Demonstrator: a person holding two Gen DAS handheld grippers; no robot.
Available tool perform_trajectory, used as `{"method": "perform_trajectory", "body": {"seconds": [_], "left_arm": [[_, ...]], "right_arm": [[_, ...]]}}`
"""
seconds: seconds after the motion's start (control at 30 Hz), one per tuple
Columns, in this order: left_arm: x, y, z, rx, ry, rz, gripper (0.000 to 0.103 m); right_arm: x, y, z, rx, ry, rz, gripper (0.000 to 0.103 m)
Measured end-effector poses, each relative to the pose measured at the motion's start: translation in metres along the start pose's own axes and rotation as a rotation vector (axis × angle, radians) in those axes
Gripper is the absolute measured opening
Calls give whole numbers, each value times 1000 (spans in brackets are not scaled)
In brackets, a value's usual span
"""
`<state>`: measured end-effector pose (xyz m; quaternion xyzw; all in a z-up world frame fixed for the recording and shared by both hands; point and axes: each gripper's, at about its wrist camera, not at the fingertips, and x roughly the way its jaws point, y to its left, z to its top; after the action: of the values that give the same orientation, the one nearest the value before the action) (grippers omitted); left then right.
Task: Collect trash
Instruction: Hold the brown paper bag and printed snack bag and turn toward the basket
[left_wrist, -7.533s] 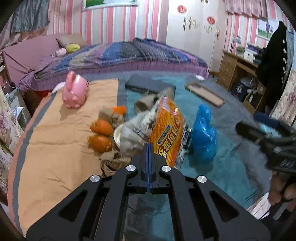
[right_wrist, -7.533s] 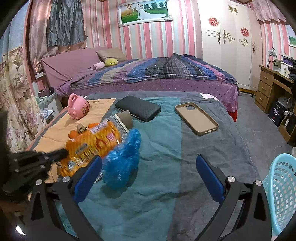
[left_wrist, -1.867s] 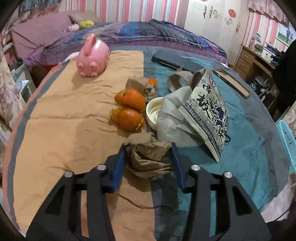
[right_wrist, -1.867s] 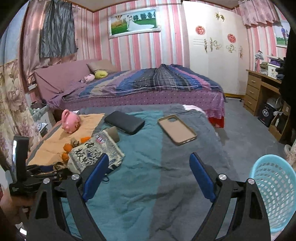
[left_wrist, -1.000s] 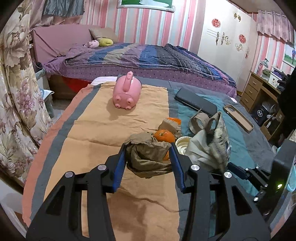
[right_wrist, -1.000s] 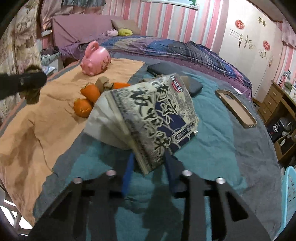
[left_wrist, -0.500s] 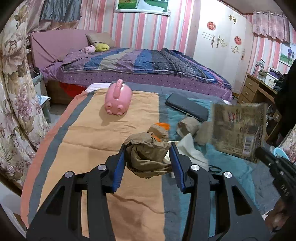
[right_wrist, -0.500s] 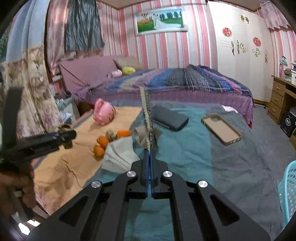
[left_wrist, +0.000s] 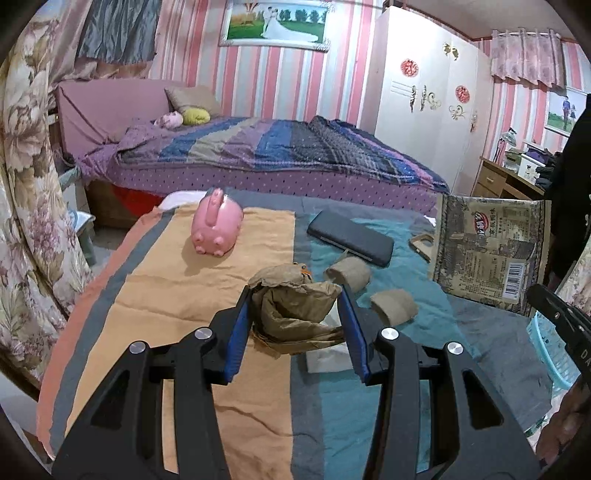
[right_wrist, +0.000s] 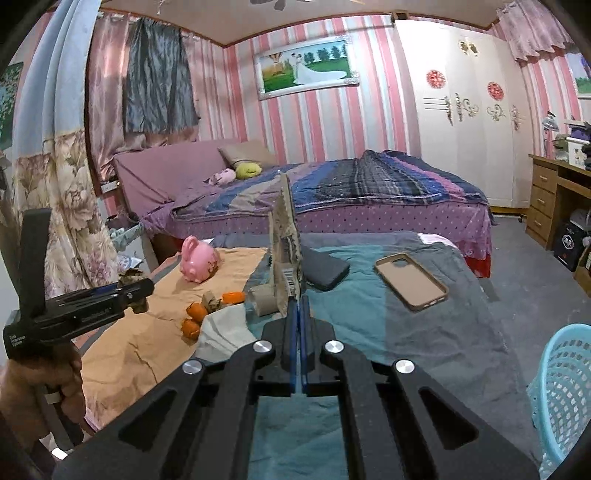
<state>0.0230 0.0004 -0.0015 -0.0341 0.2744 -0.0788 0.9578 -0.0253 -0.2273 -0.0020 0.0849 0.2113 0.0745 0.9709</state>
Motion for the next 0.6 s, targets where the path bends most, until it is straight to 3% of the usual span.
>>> {"method": "perform_trajectory", "body": {"seconds": [0.6], "left_arm": [[-12,-35,5,38,-62,-38,44]], "right_arm": [[-38,-43,10,24,-60,-65,1]]}}
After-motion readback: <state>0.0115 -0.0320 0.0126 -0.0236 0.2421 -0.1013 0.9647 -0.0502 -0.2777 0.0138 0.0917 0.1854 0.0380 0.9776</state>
